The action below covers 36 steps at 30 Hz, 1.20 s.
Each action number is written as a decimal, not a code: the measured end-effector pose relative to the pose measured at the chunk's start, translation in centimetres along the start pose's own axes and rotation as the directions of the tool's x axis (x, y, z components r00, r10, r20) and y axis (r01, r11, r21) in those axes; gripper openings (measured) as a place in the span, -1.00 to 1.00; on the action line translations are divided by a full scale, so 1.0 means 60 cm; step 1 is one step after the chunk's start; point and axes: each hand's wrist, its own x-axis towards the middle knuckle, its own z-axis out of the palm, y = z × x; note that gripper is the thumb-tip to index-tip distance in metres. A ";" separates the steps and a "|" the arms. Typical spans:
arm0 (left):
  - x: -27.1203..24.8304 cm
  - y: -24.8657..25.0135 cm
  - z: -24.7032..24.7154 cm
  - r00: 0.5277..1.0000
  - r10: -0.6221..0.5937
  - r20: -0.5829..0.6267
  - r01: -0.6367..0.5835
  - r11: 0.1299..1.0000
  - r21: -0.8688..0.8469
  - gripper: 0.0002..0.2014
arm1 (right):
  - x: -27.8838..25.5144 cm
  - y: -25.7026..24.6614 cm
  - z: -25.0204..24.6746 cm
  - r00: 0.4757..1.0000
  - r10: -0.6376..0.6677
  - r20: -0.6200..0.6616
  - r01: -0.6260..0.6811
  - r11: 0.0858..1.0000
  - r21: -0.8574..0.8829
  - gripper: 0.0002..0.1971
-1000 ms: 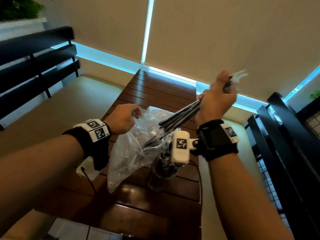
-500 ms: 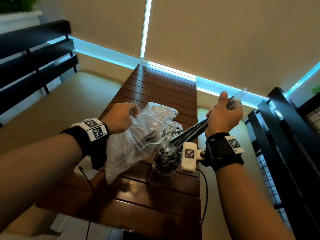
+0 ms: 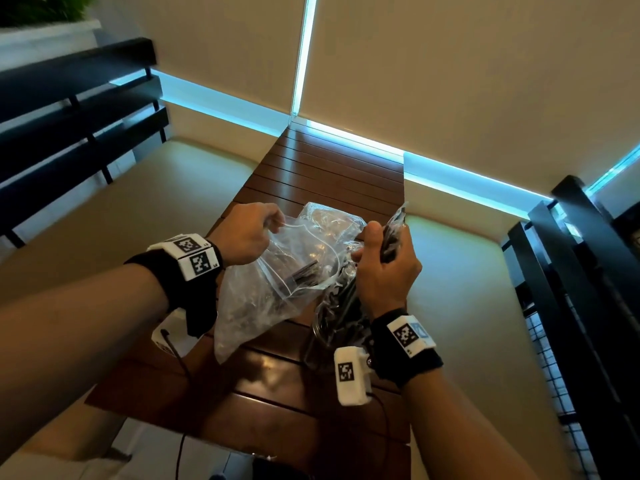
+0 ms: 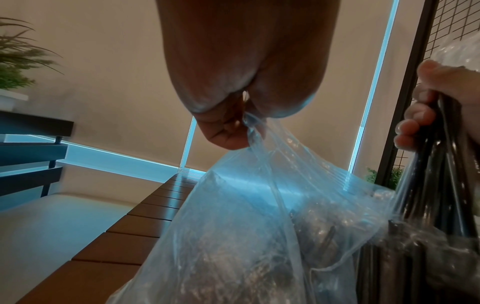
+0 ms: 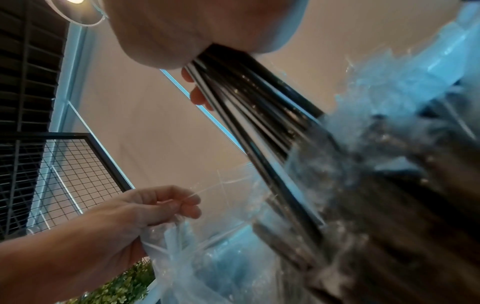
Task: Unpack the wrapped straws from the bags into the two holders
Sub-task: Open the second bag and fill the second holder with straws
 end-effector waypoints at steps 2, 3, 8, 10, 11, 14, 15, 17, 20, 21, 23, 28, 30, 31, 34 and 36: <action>0.002 0.000 0.002 1.000 0.002 0.001 -0.002 1.000 0.000 -0.65 | -0.003 0.005 -0.002 1.000 -0.002 0.006 0.002 1.000 -0.019 -0.79; 0.001 0.000 0.004 1.000 0.004 0.005 -0.004 1.000 0.000 -0.66 | -0.010 0.012 -0.002 1.000 0.003 0.027 -0.002 0.999 -0.034 -0.80; -0.004 0.002 0.015 1.000 0.007 0.024 -0.007 1.000 -0.010 -0.67 | -0.045 0.039 -0.002 0.990 -0.002 0.143 0.019 0.993 -0.119 -0.64; -0.005 0.004 0.016 1.000 0.008 0.026 -0.008 1.000 -0.014 -0.67 | -0.040 0.038 -0.006 0.990 -0.015 0.141 0.034 0.991 -0.130 -0.62; -0.005 0.005 0.017 1.000 0.008 0.026 -0.008 1.000 -0.015 -0.67 | -0.034 0.036 -0.010 0.989 -0.020 0.143 0.038 0.991 -0.127 -0.64; -0.006 0.007 0.016 0.999 0.010 0.032 -0.010 1.000 -0.020 -0.65 | -0.014 0.027 -0.019 0.993 -0.050 0.105 0.062 0.991 -0.119 -0.66; -0.007 0.007 0.015 0.999 0.012 0.033 -0.012 1.000 -0.022 -0.65 | -0.008 0.024 -0.020 0.995 -0.058 0.080 0.068 0.990 -0.122 -0.64; -0.008 0.009 0.015 0.999 0.018 0.035 -0.018 1.000 -0.021 -0.64 | -0.002 0.015 -0.020 0.996 -0.074 0.048 0.079 0.990 -0.117 -0.63; -0.012 0.012 0.016 0.999 0.028 0.038 -0.027 1.000 -0.011 -0.63 | 0.002 0.006 -0.025 0.993 -0.121 0.001 0.121 0.986 -0.114 -0.70; -0.014 0.012 0.015 0.999 0.028 0.040 -0.028 1.000 -0.009 -0.63 | 0.004 0.004 -0.027 0.992 -0.127 -0.016 0.125 0.987 -0.097 -0.73; -0.015 0.012 0.015 0.999 0.025 0.043 -0.025 1.000 -0.009 -0.63 | 0.009 -0.003 -0.034 0.989 -0.145 -0.029 0.143 0.989 -0.046 -0.78; -0.014 0.016 0.013 0.998 0.024 0.051 -0.024 1.000 -0.004 -0.63 | 0.013 -0.016 -0.047 0.930 -0.366 0.020 0.367 0.929 -0.047 -0.76; -0.015 0.017 0.013 0.998 0.027 0.051 -0.027 1.000 -0.002 -0.63 | 0.008 -0.013 -0.047 0.916 -0.398 0.059 0.401 0.914 -0.062 -0.74; -0.015 0.018 0.013 0.998 0.027 0.051 -0.027 1.000 -0.004 -0.63 | 0.005 -0.010 -0.047 0.912 -0.400 0.088 0.405 0.912 -0.061 -0.73; -0.014 0.018 0.017 0.998 0.029 0.054 -0.029 1.000 -0.010 -0.63 | -0.003 0.008 -0.047 0.880 -0.443 0.169 0.457 0.888 -0.053 -0.77; -0.013 0.017 0.019 0.998 0.032 0.055 -0.031 0.999 -0.006 -0.63 | -0.010 0.017 -0.045 0.861 -0.463 0.212 0.488 0.869 -0.082 -0.78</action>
